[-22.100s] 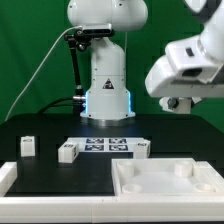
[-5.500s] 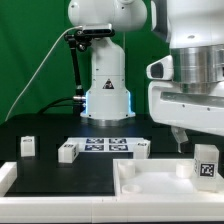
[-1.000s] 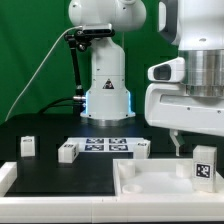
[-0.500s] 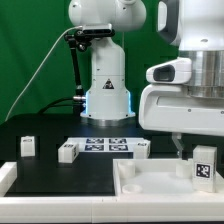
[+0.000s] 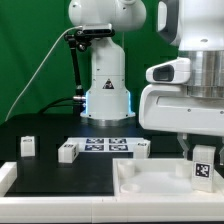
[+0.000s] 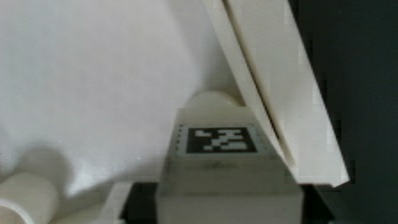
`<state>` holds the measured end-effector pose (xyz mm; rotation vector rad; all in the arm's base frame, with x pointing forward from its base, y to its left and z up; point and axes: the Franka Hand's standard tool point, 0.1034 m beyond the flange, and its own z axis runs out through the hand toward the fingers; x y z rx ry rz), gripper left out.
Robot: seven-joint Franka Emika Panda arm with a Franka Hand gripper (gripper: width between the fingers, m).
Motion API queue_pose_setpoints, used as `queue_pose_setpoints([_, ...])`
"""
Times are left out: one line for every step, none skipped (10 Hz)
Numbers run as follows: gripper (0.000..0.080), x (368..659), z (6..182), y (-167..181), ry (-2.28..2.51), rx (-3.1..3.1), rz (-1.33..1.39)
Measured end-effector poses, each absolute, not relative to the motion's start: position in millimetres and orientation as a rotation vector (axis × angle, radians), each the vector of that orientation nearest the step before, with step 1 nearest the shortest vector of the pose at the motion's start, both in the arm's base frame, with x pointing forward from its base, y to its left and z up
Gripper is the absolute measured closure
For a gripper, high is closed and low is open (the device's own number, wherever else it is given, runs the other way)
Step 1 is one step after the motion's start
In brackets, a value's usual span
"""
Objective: Assemble one leg
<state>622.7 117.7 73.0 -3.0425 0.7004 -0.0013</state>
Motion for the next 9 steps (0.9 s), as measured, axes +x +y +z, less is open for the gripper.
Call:
queue_pose_setpoints([0.0510,621.3,72.3,120.0,0.966,-2.958,-0.006])
queue_pose_setpoints([0.0510,620.6,72.0,120.3,1.108,-2.903,-0.019])
queue_pose_setpoints([0.0509,620.9,71.7,120.2,1.317,-2.808,-0.029])
queue_pose_setpoints([0.0509,621.9,71.6,120.4,1.458,-2.727,-0.049])
queue_pose_setpoints([0.0509,622.1,71.7,120.9,1.551,-2.671,-0.059])
queue_pose_setpoints([0.0509,621.9,71.6,121.3,1.764,-2.531,-0.065])
queue_pose_setpoints([0.0509,621.9,71.7,121.6,1.900,-2.431,-0.066])
queue_pose_setpoints([0.0509,621.8,71.8,121.8,1.999,-2.348,-0.065])
queue_pose_setpoints([0.0509,622.0,71.7,121.2,2.185,-2.159,-0.046])
